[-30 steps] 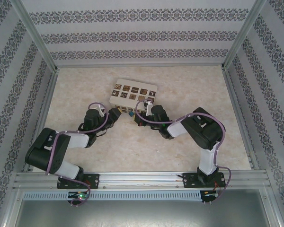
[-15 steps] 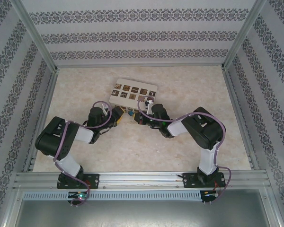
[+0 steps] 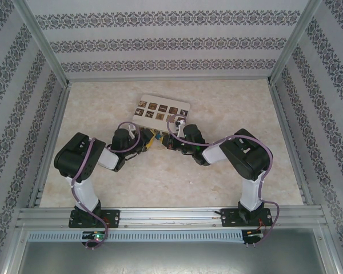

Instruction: Unlock the padlock with the key

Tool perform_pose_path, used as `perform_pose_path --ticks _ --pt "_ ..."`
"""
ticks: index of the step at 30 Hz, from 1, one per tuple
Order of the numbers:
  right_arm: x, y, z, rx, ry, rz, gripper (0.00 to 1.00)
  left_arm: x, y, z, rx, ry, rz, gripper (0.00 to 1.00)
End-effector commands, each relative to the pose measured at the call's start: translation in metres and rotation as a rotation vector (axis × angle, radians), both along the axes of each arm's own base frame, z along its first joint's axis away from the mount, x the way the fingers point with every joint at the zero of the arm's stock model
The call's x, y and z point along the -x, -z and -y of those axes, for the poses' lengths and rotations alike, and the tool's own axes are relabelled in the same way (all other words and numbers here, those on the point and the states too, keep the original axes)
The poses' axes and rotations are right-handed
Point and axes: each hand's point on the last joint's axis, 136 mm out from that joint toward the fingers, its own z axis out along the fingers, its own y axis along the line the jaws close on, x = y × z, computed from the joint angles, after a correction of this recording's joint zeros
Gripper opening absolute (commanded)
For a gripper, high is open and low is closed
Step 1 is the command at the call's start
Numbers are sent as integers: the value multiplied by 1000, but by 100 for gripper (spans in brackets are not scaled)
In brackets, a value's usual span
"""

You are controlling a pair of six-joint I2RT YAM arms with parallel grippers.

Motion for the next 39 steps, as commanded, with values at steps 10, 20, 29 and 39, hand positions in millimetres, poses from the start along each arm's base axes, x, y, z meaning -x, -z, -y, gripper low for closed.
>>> perform_pose_path --ticks 10,20,29,39 --pt "-8 -30 -7 -85 -17 14 0 -12 -15 22 84 12 66 39" --pt "-9 -34 -5 -93 -11 10 0 -12 -14 22 87 3 63 28" --pt "-10 -36 12 -62 43 37 15 -11 -21 20 15 9 45 19" --pt "-3 -52 54 119 81 189 36 -8 -44 16 -3 -4 33 17"
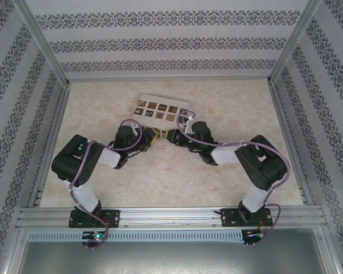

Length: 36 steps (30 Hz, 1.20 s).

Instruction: Unlock the padlock with the key

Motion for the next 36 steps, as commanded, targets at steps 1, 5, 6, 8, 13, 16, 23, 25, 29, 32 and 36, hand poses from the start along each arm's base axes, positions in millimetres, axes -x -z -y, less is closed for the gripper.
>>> perform_pose_path --ticks 1,5,6,8,13,16,23,25,29,32,36 --pt "0 -18 21 140 15 159 38 -3 -27 3 -14 8 55 17" --pt "10 -50 31 326 -30 396 48 1 -36 2 -39 17 18 17" --pt "14 -57 33 384 -50 466 51 2 -38 1 -45 20 9 17" --pt "22 -69 34 490 -86 588 58 5 -43 2 -55 28 -8 17" --pt "35 -81 38 692 -174 829 71 8 -59 0 -56 28 -21 15" --pt "37 -84 43 777 -204 904 84 10 -68 0 -40 26 -26 15" --pt "44 -88 37 833 -312 1018 98 17 -81 1 -11 2 -37 9" --pt "49 -87 32 832 -369 1035 98 19 -86 3 -2 -9 -36 7" --pt "54 -88 23 830 -424 1063 98 22 -93 8 23 -30 -41 4" --pt "57 -85 15 832 -460 1086 93 24 -94 9 39 -55 -47 2" --pt "61 -79 3 861 -518 1120 86 26 -91 12 50 -65 -62 2"
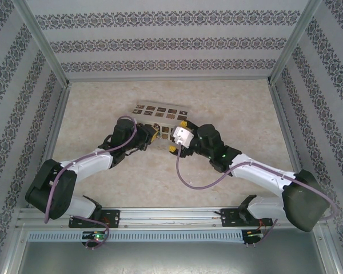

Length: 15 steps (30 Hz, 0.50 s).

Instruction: Unlock the padlock with the key

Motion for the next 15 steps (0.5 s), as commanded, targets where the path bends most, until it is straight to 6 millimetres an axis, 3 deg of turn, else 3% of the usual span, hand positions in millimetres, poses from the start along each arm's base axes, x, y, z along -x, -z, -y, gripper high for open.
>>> perform_pose_path --ticks 1,15 --pt "5 -3 -15 46 -74 38 83 -3 -24 5 55 -33 45 2" --pt "1 11 -48 151 -144 29 50 0 -17 7 63 -51 19 1"
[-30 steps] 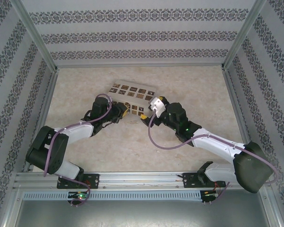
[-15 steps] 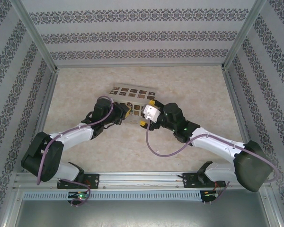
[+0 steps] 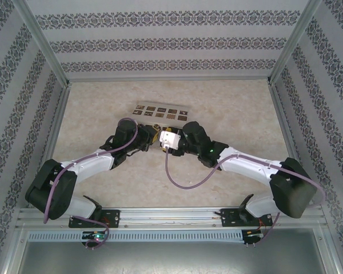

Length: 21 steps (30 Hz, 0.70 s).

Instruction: Unlock the padlock with the key

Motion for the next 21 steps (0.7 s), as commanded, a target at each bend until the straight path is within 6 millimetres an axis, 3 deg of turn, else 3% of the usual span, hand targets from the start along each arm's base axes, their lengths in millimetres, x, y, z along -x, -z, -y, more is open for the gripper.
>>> perform_pose_path --ticks 1,8,21 --pt "-2 -2 -9 13 -15 3 47 -1 -18 4 38 -9 53 1" --pt "-8 7 -15 39 -1 2 34 -1 -18 2 41 -18 57 0" --pt "-17 14 -17 67 40 32 28 0 -21 3 46 -19 61 0"
